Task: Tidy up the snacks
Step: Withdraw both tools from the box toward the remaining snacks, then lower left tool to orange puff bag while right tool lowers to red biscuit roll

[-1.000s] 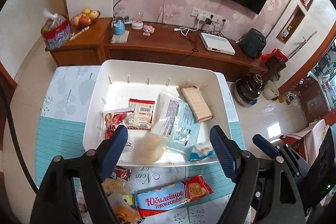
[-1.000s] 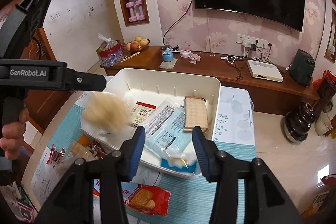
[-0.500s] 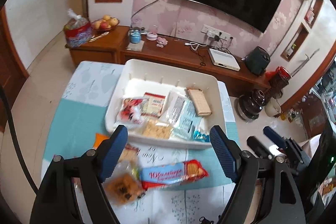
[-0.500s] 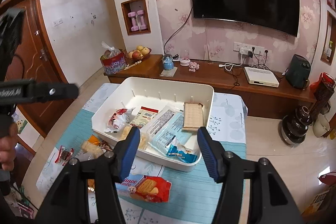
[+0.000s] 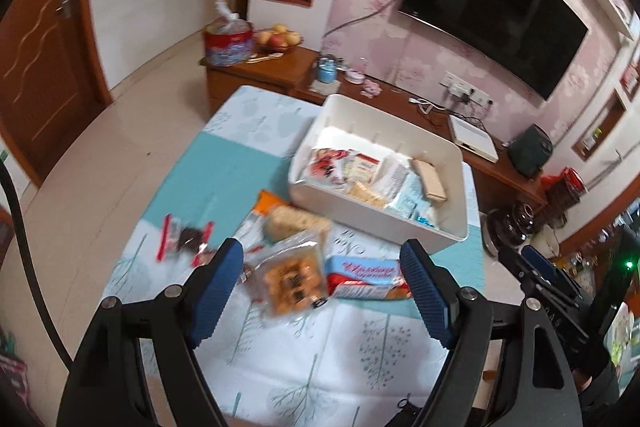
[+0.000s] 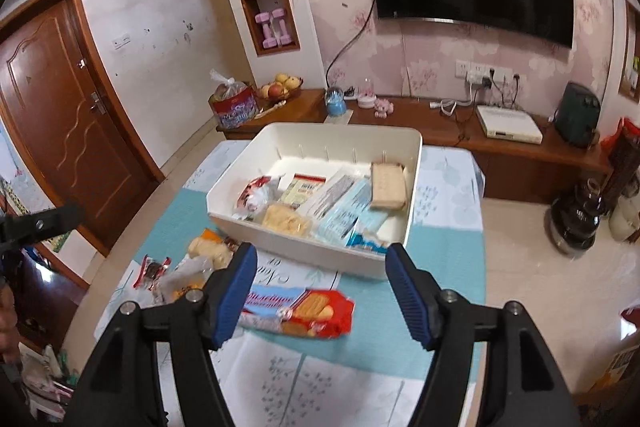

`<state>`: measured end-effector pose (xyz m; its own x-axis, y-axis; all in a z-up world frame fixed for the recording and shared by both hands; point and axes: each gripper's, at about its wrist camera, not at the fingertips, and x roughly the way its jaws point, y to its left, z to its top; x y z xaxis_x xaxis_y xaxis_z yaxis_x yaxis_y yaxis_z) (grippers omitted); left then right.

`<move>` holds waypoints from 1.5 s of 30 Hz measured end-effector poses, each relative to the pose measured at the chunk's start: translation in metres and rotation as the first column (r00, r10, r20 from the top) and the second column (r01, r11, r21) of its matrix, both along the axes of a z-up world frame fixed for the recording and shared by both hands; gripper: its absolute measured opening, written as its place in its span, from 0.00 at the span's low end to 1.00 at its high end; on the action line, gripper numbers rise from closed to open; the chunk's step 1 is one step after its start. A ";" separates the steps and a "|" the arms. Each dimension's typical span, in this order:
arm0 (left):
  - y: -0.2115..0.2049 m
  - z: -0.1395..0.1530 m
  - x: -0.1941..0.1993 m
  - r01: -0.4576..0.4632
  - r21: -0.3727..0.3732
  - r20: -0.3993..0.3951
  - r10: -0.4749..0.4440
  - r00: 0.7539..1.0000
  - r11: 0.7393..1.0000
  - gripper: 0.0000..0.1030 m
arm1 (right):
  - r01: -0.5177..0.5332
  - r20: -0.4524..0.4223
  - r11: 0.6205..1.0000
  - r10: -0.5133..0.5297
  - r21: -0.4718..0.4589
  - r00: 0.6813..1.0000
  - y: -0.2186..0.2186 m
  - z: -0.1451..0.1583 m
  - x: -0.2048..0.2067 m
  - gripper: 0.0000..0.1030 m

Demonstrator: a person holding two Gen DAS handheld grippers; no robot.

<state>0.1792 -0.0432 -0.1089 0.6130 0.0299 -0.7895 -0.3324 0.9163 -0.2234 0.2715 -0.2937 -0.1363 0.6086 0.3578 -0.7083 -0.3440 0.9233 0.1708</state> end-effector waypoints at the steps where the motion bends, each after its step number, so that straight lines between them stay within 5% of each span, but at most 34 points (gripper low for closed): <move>1: 0.001 0.001 -0.005 -0.011 0.002 -0.002 0.011 1.000 1.000 0.77 | 0.001 -0.008 1.000 -0.001 0.002 1.000 0.000 -0.001 -0.002 0.65; 12: 0.003 -0.012 -0.031 -0.073 0.031 -0.074 0.075 0.994 0.997 0.77 | 0.050 -0.139 0.995 -0.037 0.092 0.990 -0.011 -0.014 -0.004 0.69; 27: -0.002 -0.064 0.013 0.041 -0.022 -0.230 -0.045 0.972 0.999 0.77 | 0.239 -0.406 0.943 -0.129 0.234 0.905 -0.029 -0.061 0.009 0.73; 36: 0.012 -0.122 0.048 0.094 -0.159 -0.333 -0.143 0.932 0.983 0.78 | 0.413 -0.566 0.866 -0.198 0.282 0.800 -0.027 -0.098 0.006 0.74; 45: 0.025 -0.172 0.078 0.106 -0.227 -0.404 -0.192 0.895 0.968 0.78 | 0.583 -0.717 0.766 -0.244 0.271 0.653 -0.008 -0.154 -0.002 0.75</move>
<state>0.2569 -0.0187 -0.2810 0.2086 -0.2159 -0.9539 -0.2976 0.9151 -0.2722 0.2696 -0.3021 -0.2903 0.2641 0.5468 -0.7945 0.3964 0.6894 0.6063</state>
